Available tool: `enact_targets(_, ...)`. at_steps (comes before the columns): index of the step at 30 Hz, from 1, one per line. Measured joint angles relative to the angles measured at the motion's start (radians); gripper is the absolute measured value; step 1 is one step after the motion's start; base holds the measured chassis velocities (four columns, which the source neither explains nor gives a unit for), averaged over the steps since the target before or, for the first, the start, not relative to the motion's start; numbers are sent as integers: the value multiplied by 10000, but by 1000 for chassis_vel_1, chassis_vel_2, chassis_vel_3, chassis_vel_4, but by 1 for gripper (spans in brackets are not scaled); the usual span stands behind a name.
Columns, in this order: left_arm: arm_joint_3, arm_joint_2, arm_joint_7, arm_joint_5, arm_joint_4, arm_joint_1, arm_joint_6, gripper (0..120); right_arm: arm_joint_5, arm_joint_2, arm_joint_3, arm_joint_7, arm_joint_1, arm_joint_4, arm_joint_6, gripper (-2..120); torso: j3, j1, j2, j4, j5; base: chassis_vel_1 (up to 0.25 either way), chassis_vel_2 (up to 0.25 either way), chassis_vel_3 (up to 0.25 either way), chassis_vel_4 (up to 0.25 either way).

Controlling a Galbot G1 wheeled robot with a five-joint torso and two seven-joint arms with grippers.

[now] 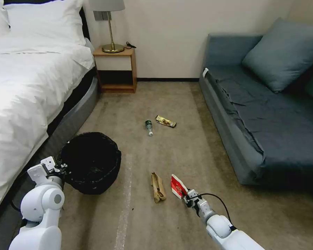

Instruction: Pick up the trash bin, then pick up the garbage on the floor and place it into the trash bin.

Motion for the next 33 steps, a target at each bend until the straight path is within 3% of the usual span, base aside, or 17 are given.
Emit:
enact_targets(4, 17, 0, 11, 6, 45, -38, -1, 3, 21, -64, 5, 8, -11, -6, 110, 1, 0, 0, 0, 0, 0, 0, 0, 0, 0)
enact_targets(11, 17, 52, 25, 8, 78, -45, -5, 3, 317, -399, 62, 27, -105, 511, 191, 1, 0, 0, 0, 0, 4, 0, 0, 0, 0)
enact_targets(17, 45, 82, 40, 7, 102, -11, -17, 3, 2262, -1485, 149, 403, -226, 3983, -293, 1, 1, 1, 0, -4, -2, 0, 0, 0, 0)
enact_targets(20, 147, 52, 51, 43, 17, 61, -17, 3, 3666, -1804, -733, 997, 494, 6438, -690, 1, 0, 0, 0, -2, -5, 0, 0, 0, 0)
enact_targets(22, 178, 28, 50, 73, -13, 88, -18, 3, 4205, -1788, -1298, 1365, 963, 6992, -796, 1, 0, 0, 0, -2, -1, 0, 0, 0, 0)
enact_targets(24, 238, -19, 51, 130, -77, 164, -17, 3, 5376, -1507, -2631, 2157, 2252, 7676, -938, 1, 0, 0, 0, 0, -3, 0, 0, 0, 0)
enact_targets(25, 238, -19, 51, 130, -77, 164, -17, 3, 5376, -1507, -2631, 2157, 2252, 7676, -938, 1, 0, 0, 0, 0, -3, 0, 0, 0, 0)
enact_targets(28, 275, -32, 52, 190, -151, 251, -9, 3, 6333, -579, -4481, 2992, 3903, 7665, -1000, 1, 0, 0, -1, 2, -4, 0, 0, 0, 0)
enact_targets(29, 275, -32, 52, 190, -151, 251, -9, 3, 6333, -579, -4481, 2992, 3903, 7665, -1000, 1, 0, 0, -1, 2, -4, 0, 0, 0, 0)
enact_targets(31, 271, -52, 51, 199, -204, 282, 10, 3, 6504, 343, -5621, 3331, 4622, 7213, -1001, 1, 0, 0, 0, 4, -1, 0, 0, 0, 0)
enact_targets(33, 260, -56, 51, 200, -234, 298, 13, 3, 6516, 591, -5988, 3391, 4811, 7036, -1002, 1, 0, 0, 0, 5, -2, 0, 0, 0, 0)
